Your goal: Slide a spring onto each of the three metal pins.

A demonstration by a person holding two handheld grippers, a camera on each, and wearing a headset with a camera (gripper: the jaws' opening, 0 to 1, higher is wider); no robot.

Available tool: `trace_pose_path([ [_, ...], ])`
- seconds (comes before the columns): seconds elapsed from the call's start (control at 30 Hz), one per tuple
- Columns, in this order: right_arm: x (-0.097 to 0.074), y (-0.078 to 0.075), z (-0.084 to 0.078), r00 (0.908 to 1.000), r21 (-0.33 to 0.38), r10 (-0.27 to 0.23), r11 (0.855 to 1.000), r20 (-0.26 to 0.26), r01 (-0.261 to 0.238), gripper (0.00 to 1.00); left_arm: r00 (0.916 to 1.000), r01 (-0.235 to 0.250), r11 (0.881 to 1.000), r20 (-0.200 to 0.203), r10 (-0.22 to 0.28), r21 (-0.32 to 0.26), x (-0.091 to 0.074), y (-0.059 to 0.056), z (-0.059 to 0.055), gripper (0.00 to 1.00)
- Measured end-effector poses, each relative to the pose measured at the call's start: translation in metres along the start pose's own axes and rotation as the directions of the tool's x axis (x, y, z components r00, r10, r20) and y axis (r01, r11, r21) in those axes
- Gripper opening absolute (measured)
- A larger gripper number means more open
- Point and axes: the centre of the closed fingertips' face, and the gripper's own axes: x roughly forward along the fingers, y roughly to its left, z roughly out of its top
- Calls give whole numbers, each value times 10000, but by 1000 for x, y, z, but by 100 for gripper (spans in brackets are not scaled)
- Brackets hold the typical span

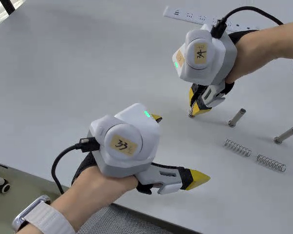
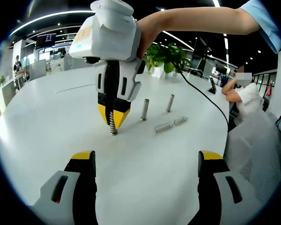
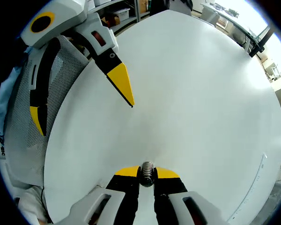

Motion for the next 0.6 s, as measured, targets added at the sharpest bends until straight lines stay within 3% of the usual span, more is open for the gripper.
trace_pose_path([
  [0.3,3,3,2,9998,162,159,9997,131,-161,10,10000,5,10000,-30,-5,18,-1,-1,-1,89],
  [0.47,5,5,3,9990,466,173,9987,414,-192,24,10000,-2,10000,-26,2,8,-2,-1,-2,89],
  [0.6,8,1,1,9984,764,26,9971,560,-69,45,10000,-13,10000,-14,13,-5,-2,0,-1,89],
])
